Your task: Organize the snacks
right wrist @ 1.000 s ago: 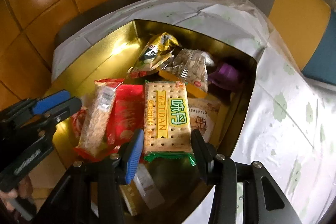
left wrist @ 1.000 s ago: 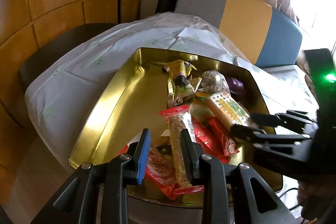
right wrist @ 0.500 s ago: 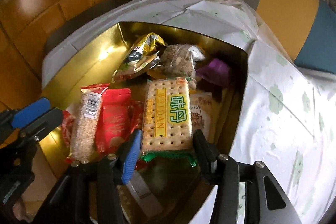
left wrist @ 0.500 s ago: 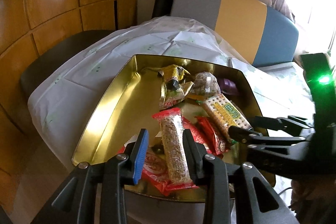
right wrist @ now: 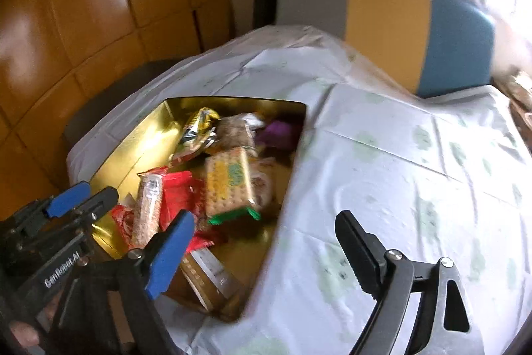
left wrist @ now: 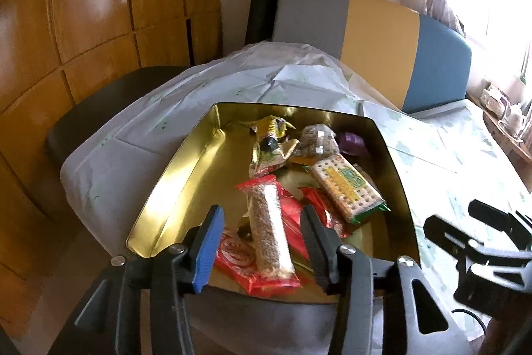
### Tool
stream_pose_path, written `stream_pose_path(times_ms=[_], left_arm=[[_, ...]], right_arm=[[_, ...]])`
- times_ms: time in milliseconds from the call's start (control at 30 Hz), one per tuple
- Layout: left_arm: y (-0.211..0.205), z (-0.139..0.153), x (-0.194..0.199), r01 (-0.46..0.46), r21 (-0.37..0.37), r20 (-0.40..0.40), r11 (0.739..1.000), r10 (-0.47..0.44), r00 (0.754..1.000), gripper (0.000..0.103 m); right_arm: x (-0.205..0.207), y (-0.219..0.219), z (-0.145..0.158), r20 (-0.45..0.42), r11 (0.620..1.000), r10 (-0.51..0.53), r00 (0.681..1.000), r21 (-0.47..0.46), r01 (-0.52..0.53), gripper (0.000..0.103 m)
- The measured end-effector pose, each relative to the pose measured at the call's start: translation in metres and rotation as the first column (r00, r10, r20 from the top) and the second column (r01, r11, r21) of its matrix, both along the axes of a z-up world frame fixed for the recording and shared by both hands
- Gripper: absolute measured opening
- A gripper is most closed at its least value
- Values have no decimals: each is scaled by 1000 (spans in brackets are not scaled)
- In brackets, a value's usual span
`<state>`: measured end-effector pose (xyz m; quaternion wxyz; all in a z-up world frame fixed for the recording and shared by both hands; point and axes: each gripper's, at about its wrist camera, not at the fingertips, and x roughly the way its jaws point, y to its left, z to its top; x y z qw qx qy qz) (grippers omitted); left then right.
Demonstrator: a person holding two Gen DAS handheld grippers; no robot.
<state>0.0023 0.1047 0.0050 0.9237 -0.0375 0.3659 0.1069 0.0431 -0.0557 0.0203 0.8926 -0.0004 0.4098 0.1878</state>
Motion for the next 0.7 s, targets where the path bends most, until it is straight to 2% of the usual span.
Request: stream_pose_path(times_ms=[133, 200, 467, 700], left_arm=[[-11, 3, -8, 18, 1, 16, 1000, -18, 1000, 59], [-16, 5, -11, 13, 12, 22, 1000, -13, 1000, 70], [-22, 14, -19, -35, 70, 66, 997, 31, 997, 71], [-20, 16, -23, -35, 50, 92, 998, 30, 995, 71]], right_arm=[[-17, -10, -2, 9, 999, -35, 999, -2, 35, 88], [-23, -13, -4, 13, 999, -40, 999, -1, 40, 90], [-36, -22, -2, 38, 997, -76, 996, 8, 75, 90], [-40, -24, 2, 59, 996, -87, 994, 12, 87, 92]])
